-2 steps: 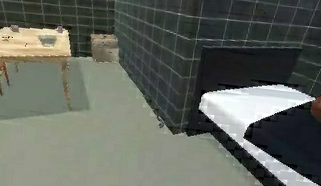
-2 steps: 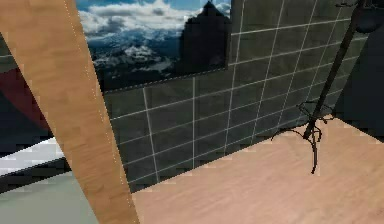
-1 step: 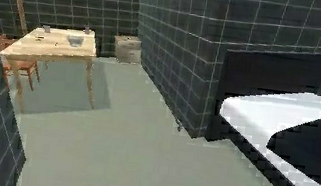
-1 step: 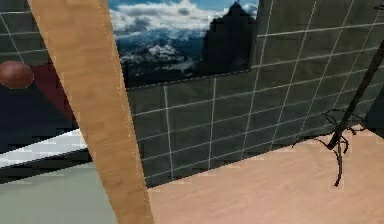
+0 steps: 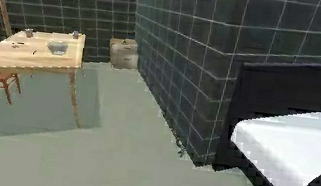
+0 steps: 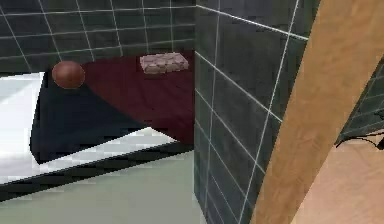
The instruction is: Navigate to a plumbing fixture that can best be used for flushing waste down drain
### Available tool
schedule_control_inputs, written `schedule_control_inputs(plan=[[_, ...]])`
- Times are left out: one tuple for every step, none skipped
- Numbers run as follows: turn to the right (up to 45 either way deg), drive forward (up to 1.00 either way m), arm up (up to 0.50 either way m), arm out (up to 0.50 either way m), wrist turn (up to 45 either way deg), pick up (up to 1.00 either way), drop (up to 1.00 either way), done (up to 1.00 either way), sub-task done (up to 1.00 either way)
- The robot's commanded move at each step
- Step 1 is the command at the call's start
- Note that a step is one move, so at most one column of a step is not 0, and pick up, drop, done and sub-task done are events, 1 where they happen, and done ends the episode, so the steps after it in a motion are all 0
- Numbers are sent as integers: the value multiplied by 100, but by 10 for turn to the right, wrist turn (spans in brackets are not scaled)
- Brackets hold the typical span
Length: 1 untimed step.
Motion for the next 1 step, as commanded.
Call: schedule_control_inputs(plan=[[-360,0,0,0,0,0,0,0,0]])
